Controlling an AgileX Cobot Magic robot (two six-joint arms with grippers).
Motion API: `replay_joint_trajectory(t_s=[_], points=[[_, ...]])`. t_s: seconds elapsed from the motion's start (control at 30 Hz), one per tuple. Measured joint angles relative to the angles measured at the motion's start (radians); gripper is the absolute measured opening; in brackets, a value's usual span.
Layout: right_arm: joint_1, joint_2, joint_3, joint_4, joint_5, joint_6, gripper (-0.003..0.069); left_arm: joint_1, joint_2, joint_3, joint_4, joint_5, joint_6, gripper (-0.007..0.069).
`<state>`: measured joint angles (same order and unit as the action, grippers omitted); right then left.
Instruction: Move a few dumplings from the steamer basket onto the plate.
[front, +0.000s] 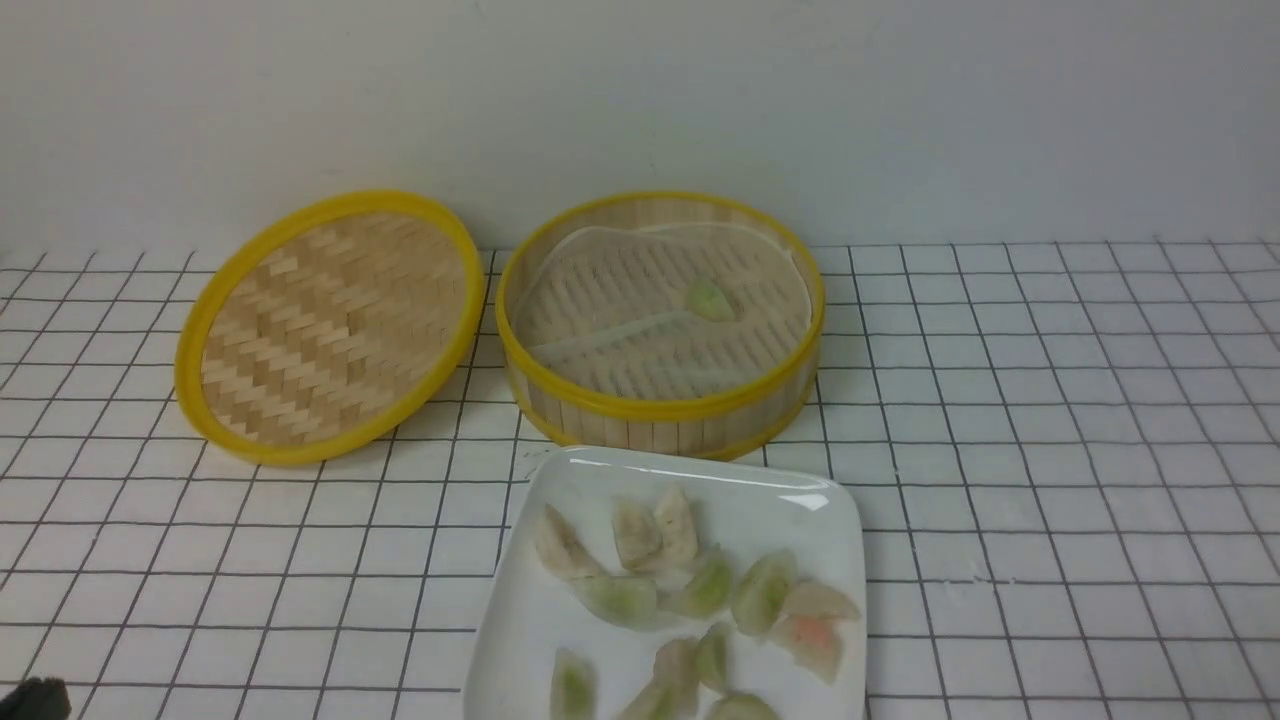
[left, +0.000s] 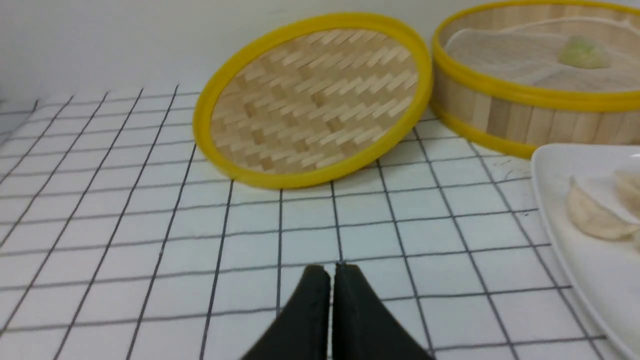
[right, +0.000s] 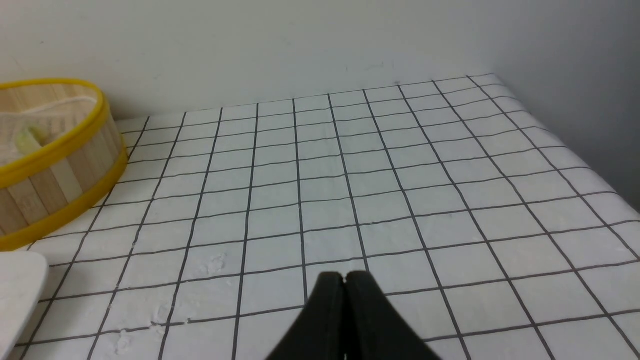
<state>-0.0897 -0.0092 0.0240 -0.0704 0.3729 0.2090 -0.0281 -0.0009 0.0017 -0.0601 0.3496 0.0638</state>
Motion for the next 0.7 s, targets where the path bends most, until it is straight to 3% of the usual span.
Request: replay_joint_trajectory(t_s=[0.7], points=[[0.0, 0.0, 0.0, 0.0, 0.002, 0.0, -0.0016, 0.016, -0.009, 0.025, -0.009, 0.033, 0.003, -0.0006]])
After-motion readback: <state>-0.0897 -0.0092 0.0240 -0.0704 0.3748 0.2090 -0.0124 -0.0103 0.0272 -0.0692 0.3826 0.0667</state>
